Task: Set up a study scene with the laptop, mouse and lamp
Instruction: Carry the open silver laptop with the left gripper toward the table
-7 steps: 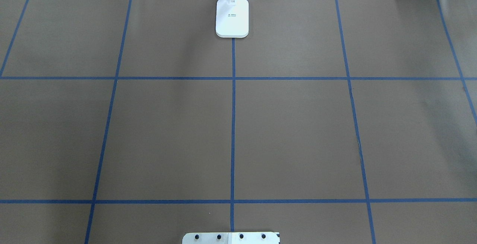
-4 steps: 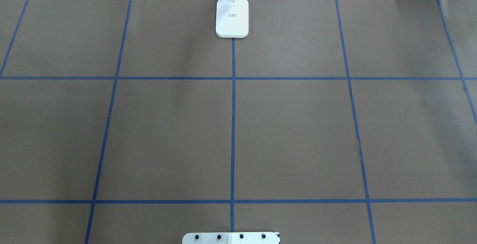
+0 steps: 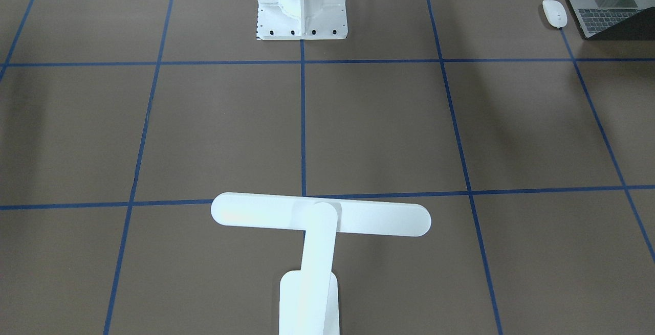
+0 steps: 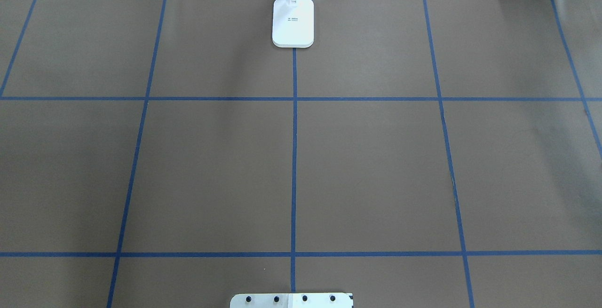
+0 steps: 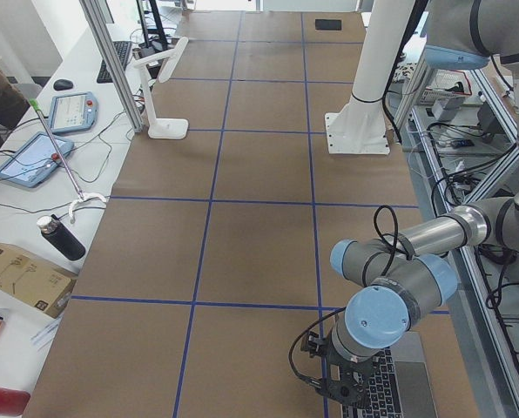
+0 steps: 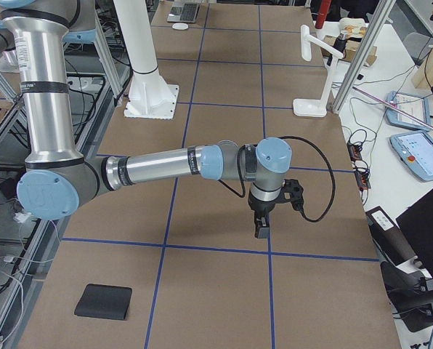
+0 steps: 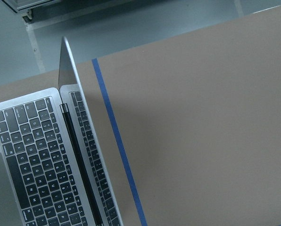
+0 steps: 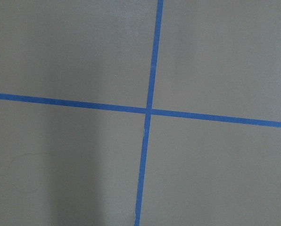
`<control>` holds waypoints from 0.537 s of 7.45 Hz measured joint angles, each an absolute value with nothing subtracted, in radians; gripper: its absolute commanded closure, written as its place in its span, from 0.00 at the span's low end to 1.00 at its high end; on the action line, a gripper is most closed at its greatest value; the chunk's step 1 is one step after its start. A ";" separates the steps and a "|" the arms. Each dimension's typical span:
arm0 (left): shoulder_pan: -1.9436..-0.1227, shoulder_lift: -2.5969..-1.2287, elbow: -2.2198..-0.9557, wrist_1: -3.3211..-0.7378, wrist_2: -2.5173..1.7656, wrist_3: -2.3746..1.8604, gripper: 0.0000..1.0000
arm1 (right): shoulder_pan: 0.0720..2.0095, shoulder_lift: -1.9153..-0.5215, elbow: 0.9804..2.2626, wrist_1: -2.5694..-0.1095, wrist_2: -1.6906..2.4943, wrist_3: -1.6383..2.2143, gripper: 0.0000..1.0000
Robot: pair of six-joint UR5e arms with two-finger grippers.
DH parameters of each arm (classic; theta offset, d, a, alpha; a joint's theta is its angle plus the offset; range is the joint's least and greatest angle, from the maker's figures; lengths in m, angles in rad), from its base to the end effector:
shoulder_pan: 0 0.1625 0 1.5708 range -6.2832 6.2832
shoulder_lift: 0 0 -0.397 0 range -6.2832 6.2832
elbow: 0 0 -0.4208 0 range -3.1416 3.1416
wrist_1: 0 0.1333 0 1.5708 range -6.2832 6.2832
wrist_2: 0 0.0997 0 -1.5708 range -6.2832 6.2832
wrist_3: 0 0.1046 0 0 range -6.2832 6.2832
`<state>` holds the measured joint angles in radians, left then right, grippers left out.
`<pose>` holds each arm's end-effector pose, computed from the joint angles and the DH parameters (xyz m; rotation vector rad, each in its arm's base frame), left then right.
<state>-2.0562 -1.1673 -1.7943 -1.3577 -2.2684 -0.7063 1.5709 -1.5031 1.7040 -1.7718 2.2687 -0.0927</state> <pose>-0.2075 -0.2518 0.7152 -0.4839 0.6903 -1.2629 0.0661 -0.5389 0.5548 0.0323 -0.6974 -0.0888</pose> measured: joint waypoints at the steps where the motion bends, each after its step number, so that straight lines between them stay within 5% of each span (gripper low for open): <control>1: -2.055 -1.154 -1.788 -1.358 -2.267 -0.714 0.07 | 1.572 -1.506 1.704 -1.772 2.269 -0.093 0.00; 4: -2.045 -1.144 -1.742 -1.364 -2.268 -0.734 0.12 | 1.571 -1.509 1.704 -1.772 2.272 -0.092 0.00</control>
